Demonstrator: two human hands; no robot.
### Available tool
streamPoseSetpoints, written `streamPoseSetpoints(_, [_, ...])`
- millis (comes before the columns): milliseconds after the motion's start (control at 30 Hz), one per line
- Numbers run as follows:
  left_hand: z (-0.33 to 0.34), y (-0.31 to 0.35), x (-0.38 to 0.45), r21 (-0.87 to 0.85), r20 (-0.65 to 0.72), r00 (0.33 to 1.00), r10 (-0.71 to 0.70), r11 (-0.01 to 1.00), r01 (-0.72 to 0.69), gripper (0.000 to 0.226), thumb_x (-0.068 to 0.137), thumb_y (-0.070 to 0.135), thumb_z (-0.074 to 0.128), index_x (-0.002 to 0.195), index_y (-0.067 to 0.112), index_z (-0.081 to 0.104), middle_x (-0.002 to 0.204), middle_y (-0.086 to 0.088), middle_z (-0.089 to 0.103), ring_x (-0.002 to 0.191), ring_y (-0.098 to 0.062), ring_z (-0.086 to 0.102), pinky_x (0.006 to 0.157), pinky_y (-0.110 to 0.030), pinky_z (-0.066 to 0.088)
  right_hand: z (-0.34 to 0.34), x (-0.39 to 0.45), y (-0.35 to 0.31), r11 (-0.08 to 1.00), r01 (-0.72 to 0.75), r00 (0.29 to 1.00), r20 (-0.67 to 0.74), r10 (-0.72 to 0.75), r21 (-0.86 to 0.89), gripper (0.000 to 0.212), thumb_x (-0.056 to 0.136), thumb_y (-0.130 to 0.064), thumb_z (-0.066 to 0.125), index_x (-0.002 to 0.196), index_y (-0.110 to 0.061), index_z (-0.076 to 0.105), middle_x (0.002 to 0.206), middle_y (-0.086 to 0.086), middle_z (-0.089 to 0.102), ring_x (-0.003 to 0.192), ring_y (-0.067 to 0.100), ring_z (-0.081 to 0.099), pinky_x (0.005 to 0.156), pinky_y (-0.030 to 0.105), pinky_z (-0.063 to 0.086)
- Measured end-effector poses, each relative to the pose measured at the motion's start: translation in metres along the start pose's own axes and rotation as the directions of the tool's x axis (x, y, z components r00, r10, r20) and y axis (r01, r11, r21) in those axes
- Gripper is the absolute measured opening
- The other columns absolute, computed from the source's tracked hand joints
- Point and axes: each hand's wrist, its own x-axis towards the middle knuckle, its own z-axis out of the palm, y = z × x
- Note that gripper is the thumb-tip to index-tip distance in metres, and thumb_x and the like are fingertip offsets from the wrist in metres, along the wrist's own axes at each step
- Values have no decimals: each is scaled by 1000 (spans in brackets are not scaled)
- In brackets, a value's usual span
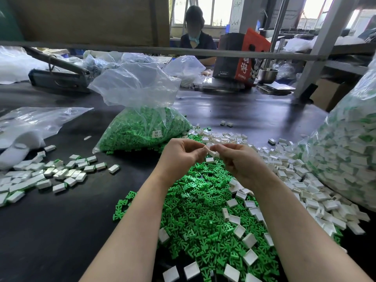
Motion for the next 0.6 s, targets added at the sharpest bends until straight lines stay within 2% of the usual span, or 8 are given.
streamPoseSetpoints(100, [-1,0,0,-94,-5,998,-58,994,57,4,86,13,72,86,17,74,75,-6,74,67,-11,67,63,-21,53,-1,1,-1,993,105,994,21,-106,53,27,93,1,51,93,-8,77,61,1,59,58,8,47,49,16,35])
streamPoseSetpoints(200, [-1,0,-1,-161,15,997,-77,984,79,6,86,12,71,89,14,75,74,-5,73,68,-11,65,64,-21,53,0,1,0,977,214,975,66,-213,-19,33,92,2,53,98,-20,78,71,2,67,67,10,54,61,19,40])
streamPoseSetpoints(267, [0,1,-1,-201,16,997,-80,976,82,7,87,11,70,90,14,76,74,-7,72,69,-15,62,65,-23,51,2,1,2,955,272,962,63,-267,-119,24,90,-1,62,102,-20,72,77,1,72,66,4,61,59,14,44])
streamPoseSetpoints(367, [-1,1,-1,-232,10,996,-84,969,84,8,87,11,70,92,13,75,75,-7,70,71,-16,59,65,-23,51,4,0,2,924,326,943,0,-333,-201,19,81,-7,76,96,-10,65,77,2,75,60,0,63,53,11,45])
streamPoseSetpoints(600, [-1,0,0,-253,6,996,-86,964,85,8,87,9,70,91,15,75,76,-5,70,72,-16,59,70,-23,54,6,-3,0,911,373,925,-7,-380,-177,11,82,-5,74,92,-7,70,81,7,76,64,4,67,57,11,46])
